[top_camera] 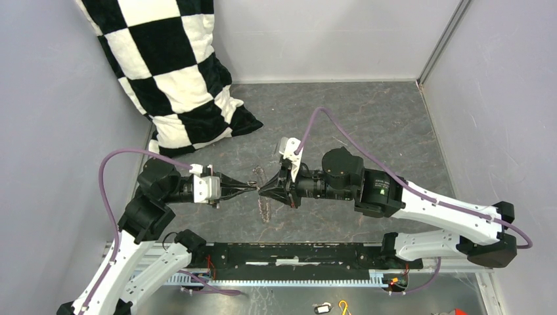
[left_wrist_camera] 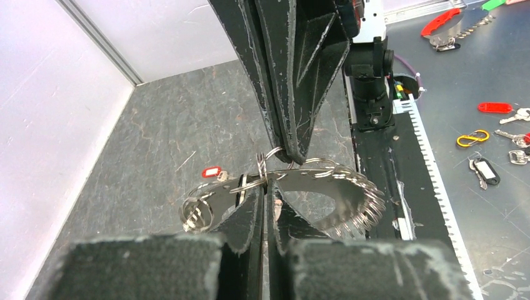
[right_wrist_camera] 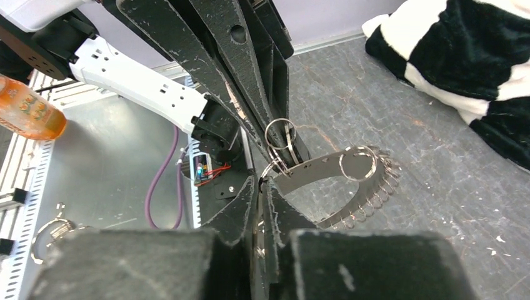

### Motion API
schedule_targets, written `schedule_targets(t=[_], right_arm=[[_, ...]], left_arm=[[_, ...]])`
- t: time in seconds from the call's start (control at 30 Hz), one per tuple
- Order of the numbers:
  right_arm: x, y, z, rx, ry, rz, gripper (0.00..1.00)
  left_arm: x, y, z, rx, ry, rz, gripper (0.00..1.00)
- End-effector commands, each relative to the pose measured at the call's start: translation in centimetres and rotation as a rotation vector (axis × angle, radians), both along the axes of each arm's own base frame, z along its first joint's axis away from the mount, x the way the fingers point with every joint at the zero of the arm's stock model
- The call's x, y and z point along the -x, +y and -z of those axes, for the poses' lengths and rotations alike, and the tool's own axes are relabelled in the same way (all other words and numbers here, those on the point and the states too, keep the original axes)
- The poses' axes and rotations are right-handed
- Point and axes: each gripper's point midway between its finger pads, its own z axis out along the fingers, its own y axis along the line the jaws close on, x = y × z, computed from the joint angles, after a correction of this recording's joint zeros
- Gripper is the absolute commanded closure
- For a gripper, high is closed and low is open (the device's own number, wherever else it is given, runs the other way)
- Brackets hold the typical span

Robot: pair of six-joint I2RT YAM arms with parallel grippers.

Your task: Put the keys on the keyring

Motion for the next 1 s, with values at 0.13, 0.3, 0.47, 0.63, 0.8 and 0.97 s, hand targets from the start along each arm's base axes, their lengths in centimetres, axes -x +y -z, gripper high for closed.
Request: schedule_targets(t=[0.13,0.3,0.47,0.63,0.8,0.97], right_arm=[[-0.4,-0.8,-2.3,-0.098,-0.053,0.031,1.00],[0.3,-1.0,-1.9,-0.090,-0.080,-0.015,1.00],[0.8,-1.3,-1.8,-0.075,-0.131,-0.061,1.00],[1.1,-1.9,-2.2,-0.072,-0.189,-0.083,1.00],[1.2,-2.3,-2.3,-0.067,-0.194,-0.081,1.00],[1.6,-2.4,-1.8,-0.050,-0.235,-0.125,0.92]], left_arm=[[0.2,-0.1,-1.4,0.049,-0.016,-0.002,0.98],[0.1,-0.2,-1.6,0.061,0.015,-0.008,0.98],[0.0,-0.3,-1.9,0.082,0.073,-0.022,0.98],[0.0,-0.4,-1.9,0.089,0.113,-0.023,0.98],[0.4,-0.4,-2.2,0.098,0.115,-0.005,0.98],[0.9,-0.5,-2.3,0.103,0.121,0.022,0.98]])
